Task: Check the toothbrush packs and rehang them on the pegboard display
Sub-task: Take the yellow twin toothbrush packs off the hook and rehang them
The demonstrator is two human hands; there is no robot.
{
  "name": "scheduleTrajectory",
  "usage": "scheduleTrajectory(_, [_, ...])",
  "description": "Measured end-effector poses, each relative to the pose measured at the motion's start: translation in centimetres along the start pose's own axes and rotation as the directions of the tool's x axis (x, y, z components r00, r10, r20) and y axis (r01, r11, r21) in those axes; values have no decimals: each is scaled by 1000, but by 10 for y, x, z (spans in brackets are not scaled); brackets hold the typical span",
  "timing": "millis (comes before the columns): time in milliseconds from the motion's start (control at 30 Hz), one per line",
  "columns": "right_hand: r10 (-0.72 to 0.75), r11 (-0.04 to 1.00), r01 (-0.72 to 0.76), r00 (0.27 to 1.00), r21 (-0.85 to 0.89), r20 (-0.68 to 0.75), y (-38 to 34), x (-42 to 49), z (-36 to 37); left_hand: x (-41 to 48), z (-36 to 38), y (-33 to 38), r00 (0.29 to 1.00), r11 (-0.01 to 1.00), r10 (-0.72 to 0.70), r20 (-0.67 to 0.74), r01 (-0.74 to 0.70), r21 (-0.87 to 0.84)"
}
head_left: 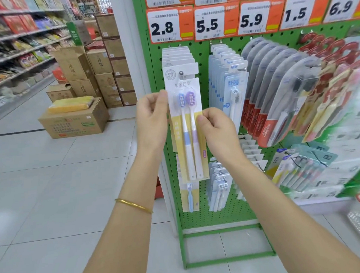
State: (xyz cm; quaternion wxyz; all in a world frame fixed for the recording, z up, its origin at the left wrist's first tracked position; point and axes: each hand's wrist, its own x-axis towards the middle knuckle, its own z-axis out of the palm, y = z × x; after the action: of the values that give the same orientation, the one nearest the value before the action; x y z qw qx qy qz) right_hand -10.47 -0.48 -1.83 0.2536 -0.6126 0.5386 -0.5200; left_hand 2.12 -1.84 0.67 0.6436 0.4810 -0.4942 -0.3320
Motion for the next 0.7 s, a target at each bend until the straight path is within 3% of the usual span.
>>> scheduleTrajectory(100, [-4,992,4,1000,-127,1,0,3,0,14,-5,3,988,994,95,-123,-87,72])
scheduleTrajectory(233, [-21,963,22,1000,-269,8,-3,4,2,37,-4,11,978,963,207,-37,-197,183])
scheduleTrajectory(433, [-38,880,44,999,-474,24,-1,-8,-1,59,-4,6,981,965,192,-5,-188,186])
scheduleTrajectory(700, [24,840,31,995,-542,94,0,-19,2,66,-1,3,979,966,191,64,-199,163])
